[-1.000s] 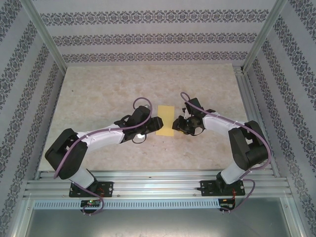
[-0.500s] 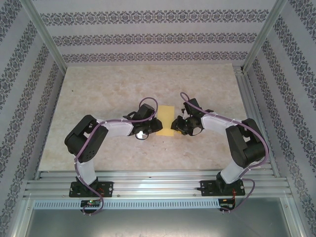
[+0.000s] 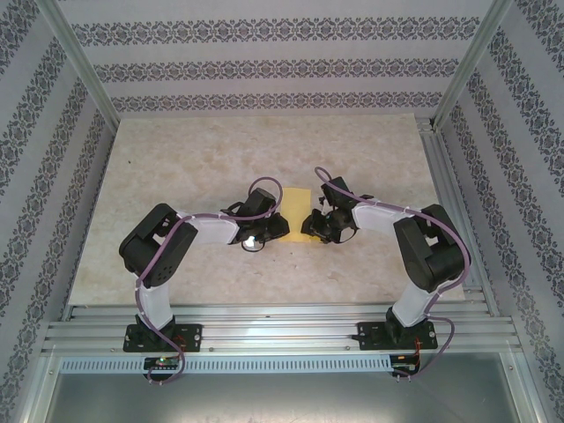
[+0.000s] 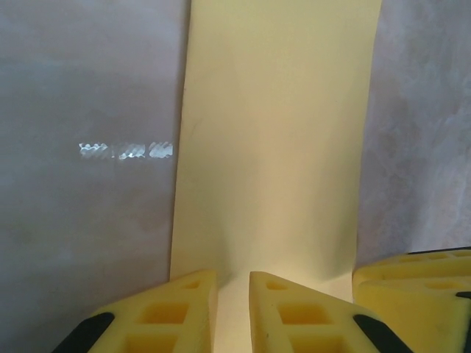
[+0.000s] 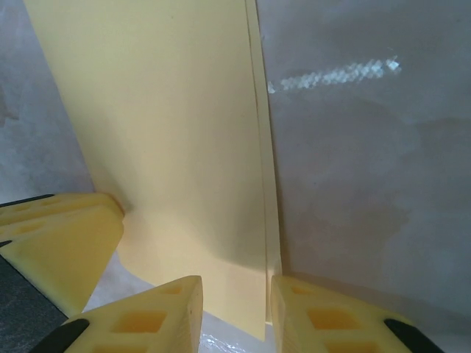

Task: Fold a paper plane with a square sheet of paper (fold left side to right side)
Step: Fold the triangle a second time at the center of the table.

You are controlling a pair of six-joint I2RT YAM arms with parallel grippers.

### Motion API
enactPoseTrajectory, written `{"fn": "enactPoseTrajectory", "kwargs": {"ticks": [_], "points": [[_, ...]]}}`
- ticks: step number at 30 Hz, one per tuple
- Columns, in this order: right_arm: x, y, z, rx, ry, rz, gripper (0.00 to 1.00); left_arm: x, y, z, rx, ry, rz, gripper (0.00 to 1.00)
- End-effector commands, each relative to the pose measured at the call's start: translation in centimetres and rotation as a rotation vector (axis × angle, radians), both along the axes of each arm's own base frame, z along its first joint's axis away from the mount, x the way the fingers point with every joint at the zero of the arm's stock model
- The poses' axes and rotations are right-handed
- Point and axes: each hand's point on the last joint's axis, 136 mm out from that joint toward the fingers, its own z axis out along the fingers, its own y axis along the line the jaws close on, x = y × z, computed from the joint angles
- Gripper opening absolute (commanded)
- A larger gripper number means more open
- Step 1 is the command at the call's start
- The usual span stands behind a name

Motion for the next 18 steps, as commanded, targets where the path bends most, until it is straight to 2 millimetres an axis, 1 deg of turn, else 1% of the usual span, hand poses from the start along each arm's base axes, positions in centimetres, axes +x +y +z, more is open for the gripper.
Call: {"fn": "enactPoseTrajectory", "kwargs": {"ticks": [1, 7, 9, 14, 18], "points": [[0.3, 0.5, 0.1, -0.009, -0.010, 0.011, 0.30, 0.1, 0.3, -0.7, -0.003, 0.002, 0.009, 0.20], [0.1, 0.5, -0.4, -0.010, 0.003, 0.011, 0.30, 0.1, 0.3, -0.7, -0.003, 0.002, 0.009, 0.19], [0.2, 0.8, -0.2, 0.006, -0.005, 0.004, 0.30, 0.1, 0.3, -0.8, -0.001, 0.004, 0.009, 0.19], [0.6, 1.1, 1.1, 0.025, -0.027, 0.004, 0.25, 0.1, 0.2, -0.8, -0.001, 0.004, 0.006, 0.19], [0.8, 1.3, 1.6, 0.035, -0.030, 0.008, 0.23, 0.2, 0.3, -0.8, -0.002, 0.003, 0.007, 0.19]]}}
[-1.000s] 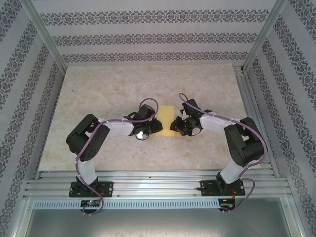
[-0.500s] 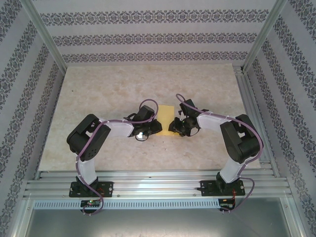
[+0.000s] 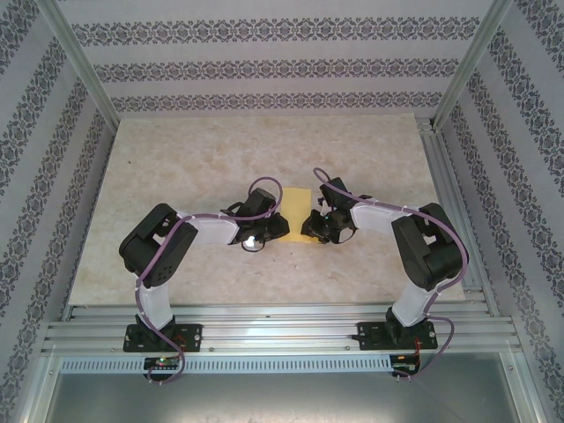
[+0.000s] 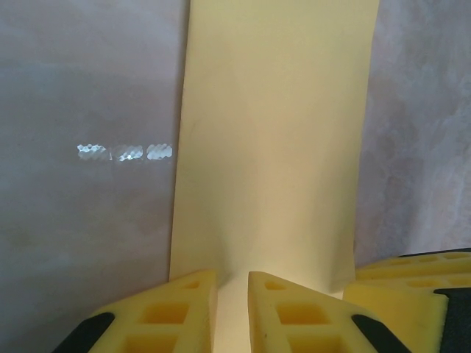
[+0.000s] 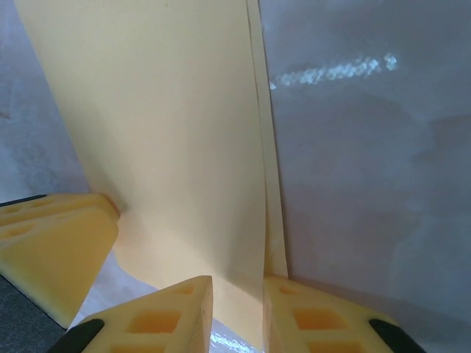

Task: Fold a paper plane with a square sheet of paper (fold left side to right side)
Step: Fold the triangle a second time at the center of the table.

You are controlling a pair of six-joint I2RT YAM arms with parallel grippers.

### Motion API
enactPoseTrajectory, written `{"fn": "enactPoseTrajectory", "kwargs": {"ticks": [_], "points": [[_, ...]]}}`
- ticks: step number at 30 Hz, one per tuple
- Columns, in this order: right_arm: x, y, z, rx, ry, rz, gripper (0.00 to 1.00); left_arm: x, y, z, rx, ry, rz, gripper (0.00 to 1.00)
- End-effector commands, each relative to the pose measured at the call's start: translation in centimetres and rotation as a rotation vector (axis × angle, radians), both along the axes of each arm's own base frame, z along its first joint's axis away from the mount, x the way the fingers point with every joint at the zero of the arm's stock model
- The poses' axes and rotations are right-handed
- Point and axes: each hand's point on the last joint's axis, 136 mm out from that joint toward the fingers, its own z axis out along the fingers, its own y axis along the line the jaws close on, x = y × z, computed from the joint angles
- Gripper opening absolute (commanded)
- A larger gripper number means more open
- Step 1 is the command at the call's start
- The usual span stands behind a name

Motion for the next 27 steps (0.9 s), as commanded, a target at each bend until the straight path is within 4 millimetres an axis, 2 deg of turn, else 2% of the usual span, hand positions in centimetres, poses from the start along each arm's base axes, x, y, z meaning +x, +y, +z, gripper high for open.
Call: {"fn": "enactPoseTrajectory", "kwargs": {"ticks": [1, 8, 14, 19, 22, 27], "points": [[0.9, 1.1, 1.9, 0.039, -0.042, 0.009, 0.23, 0.1, 0.3, -0.8, 0.002, 0.007, 0.007, 0.19], [1.1, 1.3, 2.9, 0.054, -0.060, 0.009, 0.22, 0.1, 0.3, -0.8, 0.001, 0.007, 0.008, 0.19], [0.8, 1.3, 1.8, 0.045, -0.030, 0.013, 0.18, 0.1, 0.2, -0.7, -0.003, 0.005, 0.005, 0.19], [0.6, 1.4, 1.6, 0.051, -0.022, 0.008, 0.09, 0.1, 0.0, -0.4, -0.013, -0.003, -0.003, 0.20], [0.6, 1.4, 1.9, 0.050, -0.023, 0.006, 0.06, 0.2, -0.1, 0.6, -0.020, -0.030, -0.018, 0.27], [0.5, 1.2, 1.7, 0.038, -0.015, 0.005, 0.05, 0.6, 0.3, 4.0, -0.002, -0.135, -0.063, 0.40]]}}
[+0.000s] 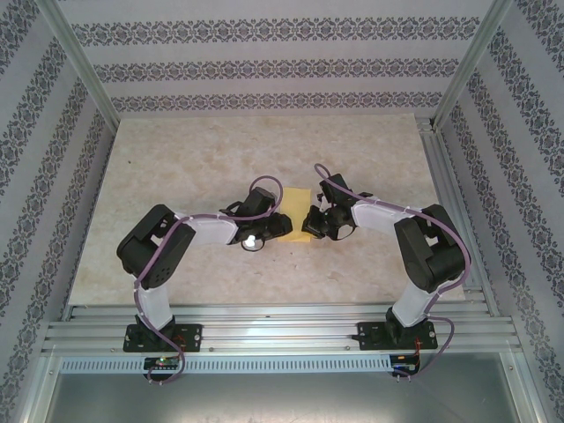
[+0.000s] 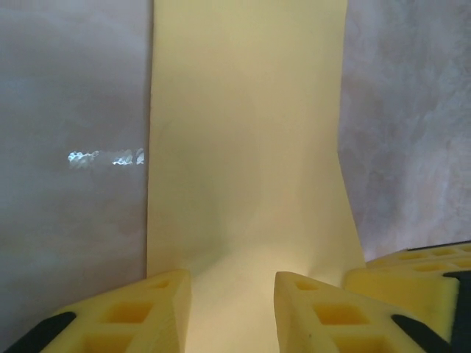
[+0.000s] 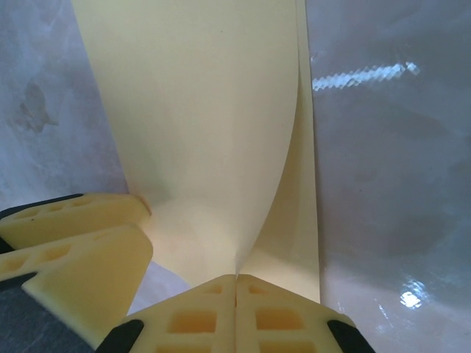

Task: Fold a paper plane with a square sheet of paper (fold left side to right side)
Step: Fold the triangle a second time at the center of the table.

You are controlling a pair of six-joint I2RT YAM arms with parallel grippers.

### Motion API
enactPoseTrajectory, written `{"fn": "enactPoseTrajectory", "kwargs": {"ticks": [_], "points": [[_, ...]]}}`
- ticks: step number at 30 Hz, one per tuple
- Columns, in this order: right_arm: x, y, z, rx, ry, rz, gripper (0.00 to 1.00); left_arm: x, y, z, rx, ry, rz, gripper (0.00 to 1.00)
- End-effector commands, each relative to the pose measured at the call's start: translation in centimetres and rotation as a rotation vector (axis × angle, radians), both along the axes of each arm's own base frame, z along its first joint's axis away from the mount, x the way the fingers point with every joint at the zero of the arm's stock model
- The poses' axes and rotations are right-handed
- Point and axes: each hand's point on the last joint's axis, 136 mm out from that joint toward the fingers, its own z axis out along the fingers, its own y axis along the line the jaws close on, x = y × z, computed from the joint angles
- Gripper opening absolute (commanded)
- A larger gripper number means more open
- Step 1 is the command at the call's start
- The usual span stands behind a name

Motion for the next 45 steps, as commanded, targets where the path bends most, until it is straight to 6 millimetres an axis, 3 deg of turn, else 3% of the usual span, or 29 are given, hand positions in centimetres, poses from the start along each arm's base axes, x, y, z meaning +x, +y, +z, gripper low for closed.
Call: {"fn": "enactPoseTrajectory", "kwargs": {"ticks": [1, 8, 16, 22, 34, 45], "points": [[-0.2, 0.6, 0.3, 0.007, 0.003, 0.013, 0.05, 0.6, 0.6, 3.6, 0.013, -0.121, -0.041, 0.41], [0.1, 0.7, 0.6, 0.014, -0.002, 0.009, 0.06, -0.5, 2.1, 7.8, 0.101, -0.341, -0.204, 0.46], [0.1, 0.8, 0.7, 0.032, 0.030, -0.004, 0.08, -3.3, 1.5, 8.1, 0.113, -0.514, -0.436, 0.56], [-0.1, 0.5, 0.8, 0.053, 0.072, -0.027, 0.10, -4.7, -0.4, 7.0, 0.169, -0.590, -0.561, 0.56], [-0.2, 0.8, 0.8, 0.077, 0.112, -0.034, 0.04, -5.2, -3.3, 3.9, 0.219, -0.622, -0.685, 0.53], [0.0, 0.8, 1.0, 0.077, 0.121, -0.041, 0.04, -4.1, -4.7, 1.7, 0.290, -0.626, -0.712, 0.48]]}}
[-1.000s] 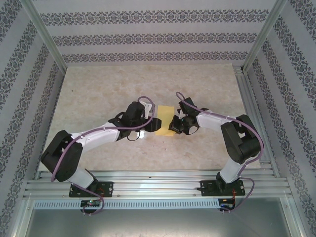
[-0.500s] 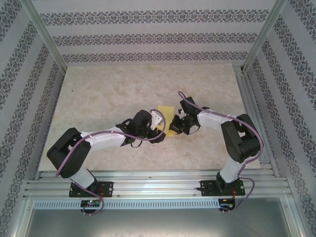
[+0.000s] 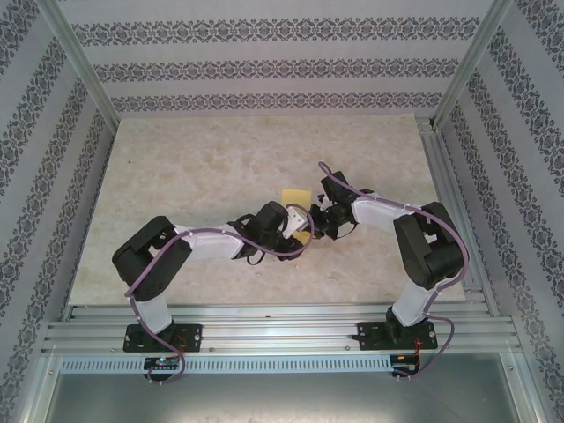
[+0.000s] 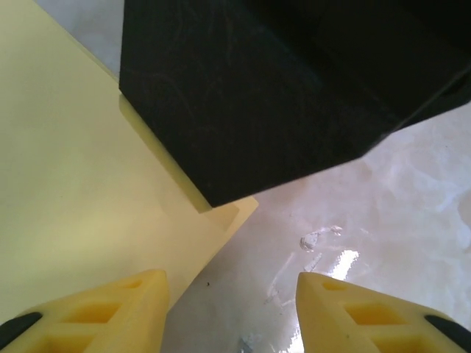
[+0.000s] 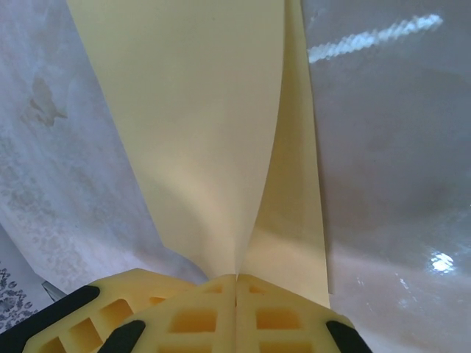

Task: Fold a paper plane with a square sheet of paper (fold left side to right side)
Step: Fold the triangle a second time at the center of the table.

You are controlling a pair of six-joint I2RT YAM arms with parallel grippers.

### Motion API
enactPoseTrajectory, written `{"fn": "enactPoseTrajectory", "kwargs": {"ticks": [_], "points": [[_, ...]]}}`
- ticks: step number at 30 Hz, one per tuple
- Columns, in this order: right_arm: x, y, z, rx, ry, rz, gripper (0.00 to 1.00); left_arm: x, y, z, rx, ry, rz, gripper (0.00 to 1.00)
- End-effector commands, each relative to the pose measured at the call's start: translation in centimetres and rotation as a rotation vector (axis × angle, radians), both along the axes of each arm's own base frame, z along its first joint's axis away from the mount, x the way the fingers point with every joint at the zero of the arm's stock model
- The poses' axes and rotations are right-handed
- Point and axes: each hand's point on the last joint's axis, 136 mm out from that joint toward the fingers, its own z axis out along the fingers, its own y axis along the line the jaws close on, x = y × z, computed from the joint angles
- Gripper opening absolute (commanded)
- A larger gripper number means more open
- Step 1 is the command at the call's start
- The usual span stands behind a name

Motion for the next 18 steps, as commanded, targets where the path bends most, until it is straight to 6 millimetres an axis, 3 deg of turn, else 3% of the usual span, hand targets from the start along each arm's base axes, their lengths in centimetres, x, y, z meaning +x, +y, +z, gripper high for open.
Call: {"fn": "enactPoseTrajectory", "kwargs": {"ticks": [1, 10, 18], "points": [[0.6, 0.5, 0.6, 0.020, 0.009, -0.005, 0.04, 1.0, -1.3, 0.6, -0.006, -0.061, -0.019, 0.47], [0.8, 0.7, 0.7, 0.048, 0.015, -0.017, 0.04, 1.4, -1.7, -0.6, 0.020, -0.060, -0.017, 0.34], [1.1, 0.4, 0.4, 0.110, 0.039, -0.072, 0.03, 1.4, -0.5, 1.2, -0.058, -0.151, 0.029, 0.36]]}}
